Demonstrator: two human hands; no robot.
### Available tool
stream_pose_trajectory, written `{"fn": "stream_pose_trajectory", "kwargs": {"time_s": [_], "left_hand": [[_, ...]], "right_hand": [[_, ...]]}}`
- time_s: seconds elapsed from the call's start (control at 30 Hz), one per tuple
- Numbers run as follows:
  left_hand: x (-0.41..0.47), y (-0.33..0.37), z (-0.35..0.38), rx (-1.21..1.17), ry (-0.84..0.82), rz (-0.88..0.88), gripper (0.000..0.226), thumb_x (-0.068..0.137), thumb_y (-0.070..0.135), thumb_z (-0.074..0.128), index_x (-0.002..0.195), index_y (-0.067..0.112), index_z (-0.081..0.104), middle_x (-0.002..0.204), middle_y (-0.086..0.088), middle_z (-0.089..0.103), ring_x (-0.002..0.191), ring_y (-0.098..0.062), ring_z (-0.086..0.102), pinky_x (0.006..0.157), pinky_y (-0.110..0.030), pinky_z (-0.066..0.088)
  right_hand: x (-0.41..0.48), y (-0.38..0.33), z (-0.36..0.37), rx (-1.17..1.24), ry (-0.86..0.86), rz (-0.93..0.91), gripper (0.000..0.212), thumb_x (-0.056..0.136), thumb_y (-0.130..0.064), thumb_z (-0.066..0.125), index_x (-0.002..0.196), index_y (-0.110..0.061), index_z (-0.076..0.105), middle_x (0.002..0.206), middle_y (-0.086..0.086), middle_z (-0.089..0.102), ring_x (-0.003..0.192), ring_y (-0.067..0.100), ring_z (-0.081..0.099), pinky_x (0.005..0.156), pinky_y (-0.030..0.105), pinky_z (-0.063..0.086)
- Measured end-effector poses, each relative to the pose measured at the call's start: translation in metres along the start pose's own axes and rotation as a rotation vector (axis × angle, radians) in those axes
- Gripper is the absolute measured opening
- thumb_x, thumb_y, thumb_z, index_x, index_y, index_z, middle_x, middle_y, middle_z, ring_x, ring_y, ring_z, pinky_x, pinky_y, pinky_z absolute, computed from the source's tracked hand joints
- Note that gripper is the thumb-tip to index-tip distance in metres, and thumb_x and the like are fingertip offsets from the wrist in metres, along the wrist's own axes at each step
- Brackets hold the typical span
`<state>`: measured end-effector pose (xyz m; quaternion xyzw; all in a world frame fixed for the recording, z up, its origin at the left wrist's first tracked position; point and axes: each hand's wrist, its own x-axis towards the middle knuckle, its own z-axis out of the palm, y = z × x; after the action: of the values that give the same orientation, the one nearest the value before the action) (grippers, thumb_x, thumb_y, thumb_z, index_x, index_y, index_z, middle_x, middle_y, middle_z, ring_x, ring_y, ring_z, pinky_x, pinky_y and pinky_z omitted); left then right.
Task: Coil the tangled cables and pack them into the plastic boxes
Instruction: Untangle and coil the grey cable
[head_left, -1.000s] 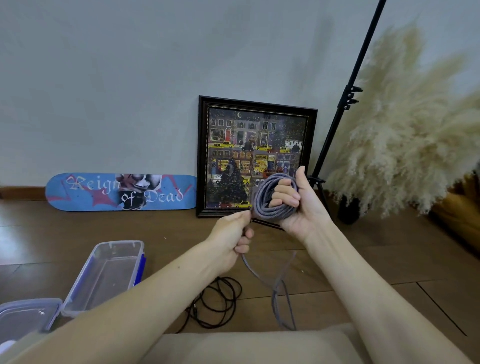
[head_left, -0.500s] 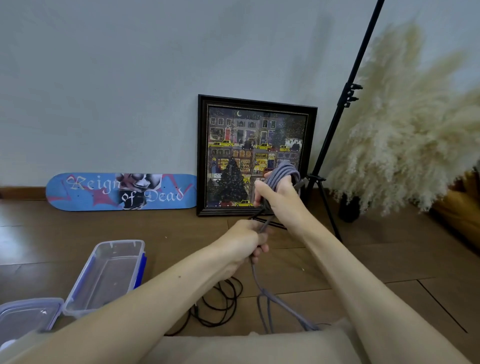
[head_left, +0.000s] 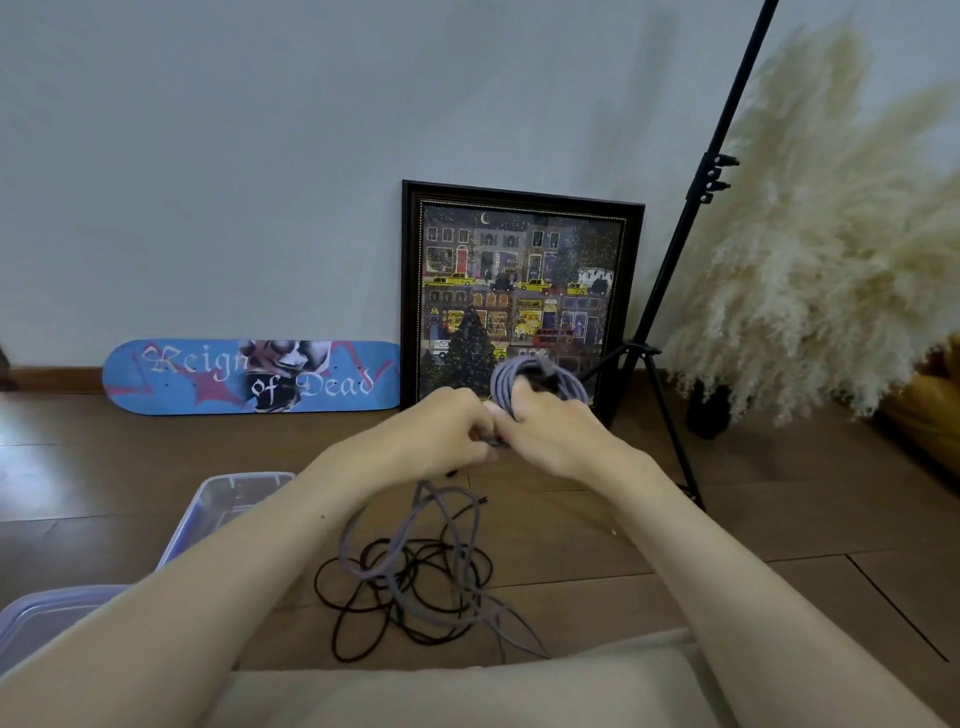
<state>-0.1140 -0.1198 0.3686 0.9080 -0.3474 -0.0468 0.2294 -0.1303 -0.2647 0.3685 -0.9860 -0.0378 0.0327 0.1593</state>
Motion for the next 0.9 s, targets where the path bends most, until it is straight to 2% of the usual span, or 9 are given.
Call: {"fn": "stream_pose_trajectory", "kwargs": {"time_s": [0.07, 0.13, 0.23, 0.33, 0.43, 0.63, 0.7, 0.8, 0.9], "left_hand": [[-0.001, -0.003, -0.002, 0.219, -0.044, 0.052, 0.013, 0.091, 0.014, 0.057, 0.090, 0.005, 0.066, 0.077, -0.006, 0.058, 0.075, -0.023, 0.057, 0.064, -0.028, 0.041], [-0.002, -0.005, -0.001, 0.526, -0.071, 0.105, 0.018, 0.092, 0.010, 0.048, 0.104, 0.014, 0.060, 0.093, -0.005, 0.057, 0.087, -0.025, 0.057, 0.065, -0.032, 0.038], [-0.002, -0.006, 0.004, 0.853, -0.033, 0.211, 0.029, 0.090, 0.003, 0.040, 0.110, 0.017, 0.056, 0.104, -0.002, 0.062, 0.093, -0.024, 0.057, 0.079, -0.031, 0.033], [-0.003, -0.007, 0.005, 0.985, 0.146, 0.341, 0.020, 0.081, 0.004, 0.057, 0.088, 0.019, 0.068, 0.081, 0.000, 0.066, 0.085, -0.023, 0.058, 0.103, -0.042, 0.033], [-0.001, -0.014, 0.000, 1.069, 0.289, 0.359, 0.021, 0.056, 0.003, 0.076, 0.069, 0.018, 0.071, 0.055, 0.003, 0.060, 0.066, -0.022, 0.059, 0.102, -0.054, 0.038], [0.007, -0.031, 0.004, 0.985, 0.401, 0.358, 0.028, 0.054, -0.006, 0.075, 0.076, 0.009, 0.066, 0.061, -0.004, 0.062, 0.079, -0.025, 0.064, 0.107, -0.058, 0.024], [0.006, -0.036, 0.003, 0.884, 0.347, 0.271, 0.038, 0.061, -0.012, 0.066, 0.093, 0.008, 0.065, 0.082, -0.007, 0.066, 0.098, -0.023, 0.060, 0.112, -0.053, 0.008], [0.004, -0.046, 0.002, 0.727, 0.202, 0.037, 0.051, 0.075, -0.017, 0.044, 0.117, 0.012, 0.049, 0.115, -0.008, 0.055, 0.124, -0.019, 0.041, 0.113, -0.043, -0.013], [0.007, -0.057, 0.004, 0.533, 0.208, -0.031, 0.023, 0.093, 0.004, 0.047, 0.115, 0.013, 0.048, 0.113, -0.007, 0.057, 0.119, -0.019, 0.046, 0.115, -0.043, -0.010]], "right_hand": [[0.000, 0.000, 0.004, 0.027, -0.059, -0.008, 0.062, 0.099, -0.058, 0.009, 0.086, -0.015, 0.051, 0.069, 0.000, 0.049, 0.072, 0.022, 0.052, 0.076, 0.036, 0.032], [0.000, 0.000, 0.007, 0.038, -0.104, 0.006, 0.070, 0.093, -0.066, 0.000, 0.065, -0.016, 0.039, 0.065, 0.003, 0.049, 0.080, 0.025, 0.057, 0.076, 0.036, 0.033], [-0.005, 0.004, 0.003, 0.185, -0.202, 0.042, 0.078, 0.084, -0.078, 0.005, 0.055, -0.014, 0.040, 0.047, 0.001, 0.045, 0.049, 0.022, 0.047, 0.065, 0.034, 0.041], [-0.010, 0.010, -0.004, 0.429, -0.330, 0.087, 0.078, 0.083, -0.081, 0.021, 0.068, -0.009, 0.048, 0.041, 0.000, 0.037, 0.034, 0.015, 0.028, 0.044, 0.024, 0.030], [-0.014, 0.012, -0.011, 0.606, -0.437, 0.077, 0.073, 0.083, -0.080, 0.026, 0.072, -0.011, 0.048, 0.041, -0.001, 0.031, 0.033, 0.013, 0.021, 0.038, 0.019, 0.024], [-0.015, 0.012, -0.018, 0.907, -0.611, 0.105, 0.075, 0.083, -0.080, 0.016, 0.064, -0.014, 0.047, 0.038, -0.003, 0.024, 0.029, 0.011, 0.017, 0.043, 0.024, 0.028], [-0.017, 0.013, -0.020, 1.012, -0.650, 0.130, 0.075, 0.082, -0.080, 0.014, 0.064, -0.014, 0.045, 0.035, -0.005, 0.024, 0.026, 0.009, 0.018, 0.040, 0.021, 0.030], [-0.020, 0.017, -0.026, 1.203, -0.664, 0.133, 0.071, 0.081, -0.078, 0.022, 0.062, -0.014, 0.045, 0.033, -0.007, 0.026, 0.023, 0.006, 0.022, 0.036, 0.019, 0.034], [-0.022, 0.018, -0.030, 1.461, -0.650, 0.094, 0.065, 0.077, -0.076, 0.036, 0.062, -0.013, 0.046, 0.031, -0.007, 0.029, 0.022, 0.006, 0.026, 0.035, 0.019, 0.034]]}}
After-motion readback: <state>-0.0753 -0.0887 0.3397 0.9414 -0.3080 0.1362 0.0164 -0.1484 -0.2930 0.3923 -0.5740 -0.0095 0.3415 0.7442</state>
